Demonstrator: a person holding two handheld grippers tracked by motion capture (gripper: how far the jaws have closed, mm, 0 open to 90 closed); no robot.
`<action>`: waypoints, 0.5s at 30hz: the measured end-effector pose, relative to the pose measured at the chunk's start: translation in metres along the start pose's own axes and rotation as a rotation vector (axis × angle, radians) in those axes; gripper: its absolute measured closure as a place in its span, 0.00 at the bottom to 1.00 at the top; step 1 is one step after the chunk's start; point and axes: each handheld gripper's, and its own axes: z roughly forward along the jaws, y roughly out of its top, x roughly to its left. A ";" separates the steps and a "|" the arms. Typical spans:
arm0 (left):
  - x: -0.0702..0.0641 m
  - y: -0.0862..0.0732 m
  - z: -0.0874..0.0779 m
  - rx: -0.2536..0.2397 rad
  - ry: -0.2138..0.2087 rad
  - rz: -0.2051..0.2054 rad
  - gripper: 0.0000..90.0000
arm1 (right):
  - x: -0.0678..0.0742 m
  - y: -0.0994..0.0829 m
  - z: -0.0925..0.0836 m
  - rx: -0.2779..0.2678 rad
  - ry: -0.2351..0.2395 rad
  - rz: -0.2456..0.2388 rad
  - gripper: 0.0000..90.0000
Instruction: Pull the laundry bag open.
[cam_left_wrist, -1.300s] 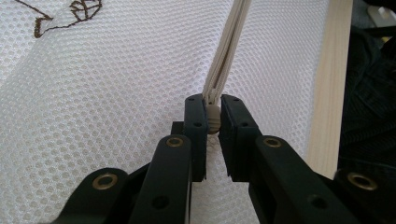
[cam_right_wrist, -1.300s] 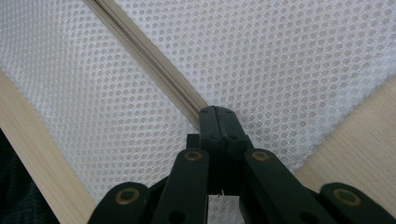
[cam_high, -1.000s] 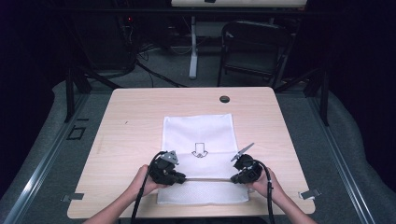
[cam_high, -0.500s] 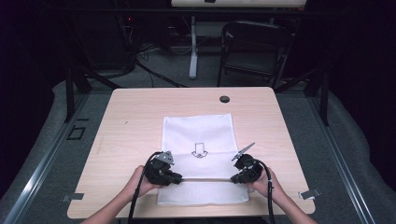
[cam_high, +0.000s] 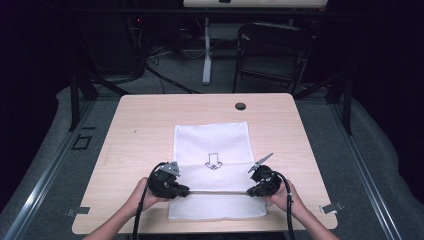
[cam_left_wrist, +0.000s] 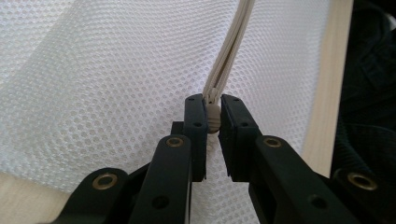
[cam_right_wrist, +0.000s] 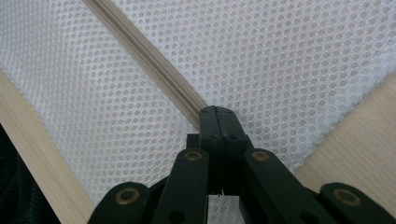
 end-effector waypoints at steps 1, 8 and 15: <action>0.000 -0.001 0.000 0.004 0.008 0.012 0.91 | 0.000 0.000 0.000 0.003 -0.003 -0.002 1.00; 0.001 -0.006 -0.006 -0.002 0.008 0.002 0.91 | 0.000 0.001 0.000 0.009 -0.008 -0.003 1.00; 0.005 -0.014 -0.013 -0.004 0.018 -0.010 0.91 | 0.000 0.000 0.000 -0.001 -0.002 0.003 1.00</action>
